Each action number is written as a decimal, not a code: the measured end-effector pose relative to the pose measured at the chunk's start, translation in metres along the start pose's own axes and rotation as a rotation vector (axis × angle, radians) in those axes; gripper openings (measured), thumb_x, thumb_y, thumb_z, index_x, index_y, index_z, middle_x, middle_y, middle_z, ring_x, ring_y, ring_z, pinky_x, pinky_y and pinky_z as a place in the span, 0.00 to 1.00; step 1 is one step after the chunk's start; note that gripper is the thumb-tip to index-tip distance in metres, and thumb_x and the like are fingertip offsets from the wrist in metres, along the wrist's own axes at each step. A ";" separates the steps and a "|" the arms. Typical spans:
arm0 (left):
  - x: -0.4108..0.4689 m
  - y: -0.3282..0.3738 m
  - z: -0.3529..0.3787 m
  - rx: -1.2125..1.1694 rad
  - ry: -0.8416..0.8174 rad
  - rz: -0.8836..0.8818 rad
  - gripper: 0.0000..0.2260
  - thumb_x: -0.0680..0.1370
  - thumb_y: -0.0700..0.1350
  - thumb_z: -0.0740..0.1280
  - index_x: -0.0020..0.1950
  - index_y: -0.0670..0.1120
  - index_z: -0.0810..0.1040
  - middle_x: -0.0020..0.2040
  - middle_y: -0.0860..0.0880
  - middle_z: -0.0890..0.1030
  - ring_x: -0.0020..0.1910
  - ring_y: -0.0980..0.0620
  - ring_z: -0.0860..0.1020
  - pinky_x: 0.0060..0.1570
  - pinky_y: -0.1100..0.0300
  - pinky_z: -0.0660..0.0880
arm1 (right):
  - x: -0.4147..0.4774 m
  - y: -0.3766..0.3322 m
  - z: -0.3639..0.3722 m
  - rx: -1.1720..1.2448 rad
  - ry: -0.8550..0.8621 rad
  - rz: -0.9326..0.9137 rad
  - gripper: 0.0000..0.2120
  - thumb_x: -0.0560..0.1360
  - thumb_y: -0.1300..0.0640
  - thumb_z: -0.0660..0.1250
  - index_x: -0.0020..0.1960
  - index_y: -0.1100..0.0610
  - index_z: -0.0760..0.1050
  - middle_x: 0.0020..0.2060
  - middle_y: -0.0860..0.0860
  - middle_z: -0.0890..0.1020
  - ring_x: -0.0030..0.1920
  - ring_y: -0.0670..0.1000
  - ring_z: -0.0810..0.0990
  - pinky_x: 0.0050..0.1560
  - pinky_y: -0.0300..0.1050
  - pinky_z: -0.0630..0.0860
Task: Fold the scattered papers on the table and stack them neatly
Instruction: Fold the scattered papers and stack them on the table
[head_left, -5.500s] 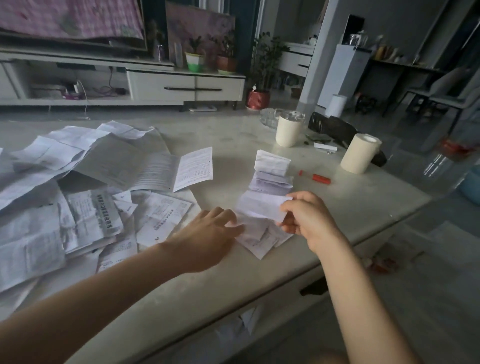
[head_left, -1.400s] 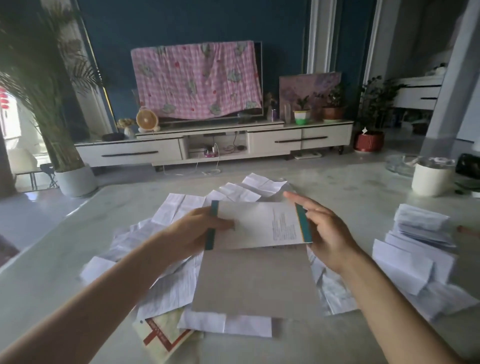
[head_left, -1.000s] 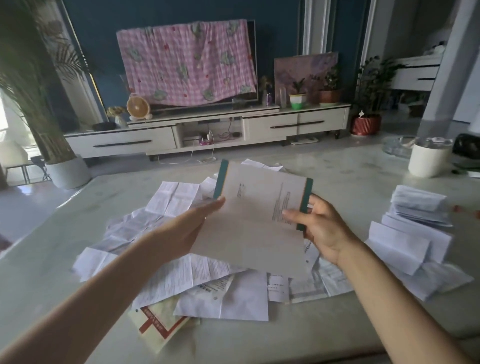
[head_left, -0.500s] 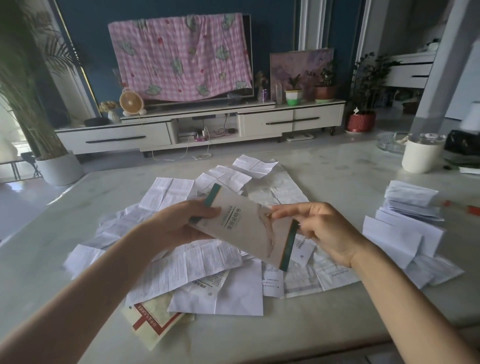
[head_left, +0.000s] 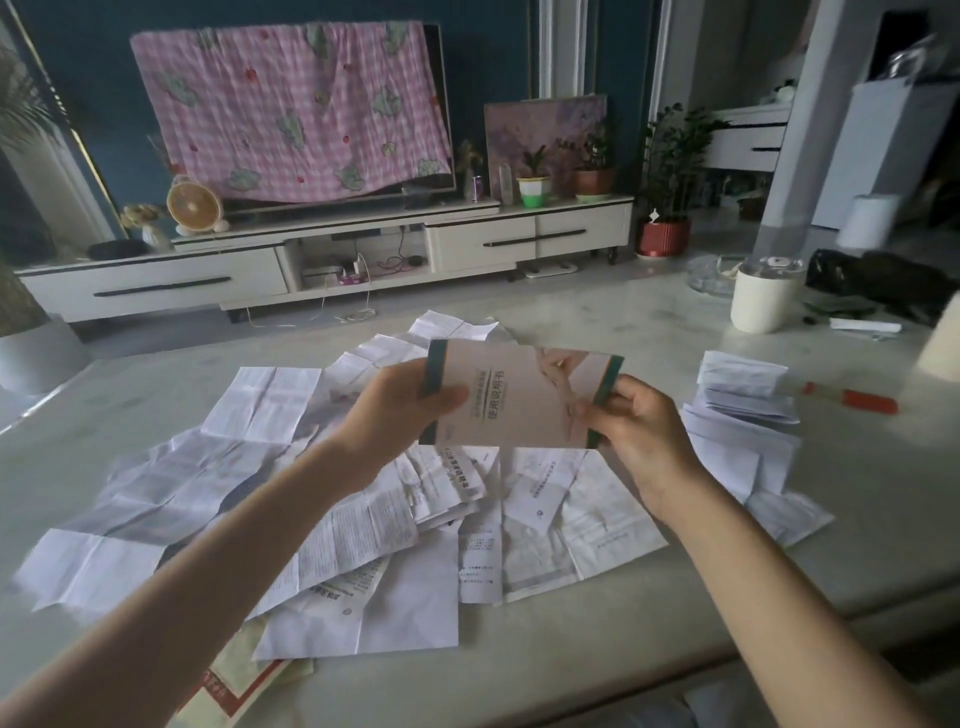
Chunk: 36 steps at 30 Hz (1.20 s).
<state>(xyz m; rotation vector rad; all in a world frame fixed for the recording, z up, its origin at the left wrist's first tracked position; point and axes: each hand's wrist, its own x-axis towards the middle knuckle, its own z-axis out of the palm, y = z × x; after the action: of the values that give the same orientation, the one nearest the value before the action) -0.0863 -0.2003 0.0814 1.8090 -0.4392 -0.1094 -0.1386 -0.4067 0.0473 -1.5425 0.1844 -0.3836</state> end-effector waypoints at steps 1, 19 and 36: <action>0.003 0.003 0.009 -0.024 -0.017 0.002 0.09 0.78 0.36 0.63 0.48 0.48 0.78 0.48 0.48 0.82 0.49 0.48 0.81 0.48 0.52 0.79 | 0.003 -0.001 -0.006 -0.007 0.046 -0.009 0.09 0.72 0.67 0.68 0.50 0.57 0.76 0.44 0.54 0.82 0.45 0.53 0.81 0.45 0.46 0.78; 0.144 -0.017 0.204 -0.542 0.127 -0.556 0.01 0.76 0.34 0.63 0.45 0.39 0.73 0.38 0.43 0.75 0.32 0.49 0.75 0.25 0.62 0.75 | 0.053 -0.009 -0.090 -0.046 0.421 -0.072 0.09 0.74 0.70 0.60 0.47 0.58 0.74 0.34 0.50 0.79 0.33 0.47 0.75 0.33 0.34 0.73; 0.041 -0.030 0.049 0.573 0.016 -0.111 0.10 0.76 0.38 0.65 0.55 0.45 0.80 0.51 0.49 0.79 0.49 0.51 0.78 0.48 0.62 0.71 | 0.053 0.010 -0.002 -0.512 -0.112 0.005 0.07 0.72 0.63 0.65 0.50 0.55 0.76 0.41 0.49 0.78 0.42 0.51 0.77 0.44 0.41 0.71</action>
<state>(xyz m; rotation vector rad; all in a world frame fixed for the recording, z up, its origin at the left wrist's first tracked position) -0.0562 -0.2522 0.0455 2.3966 -0.3811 -0.0468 -0.0891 -0.4275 0.0434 -2.0617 0.2091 -0.2538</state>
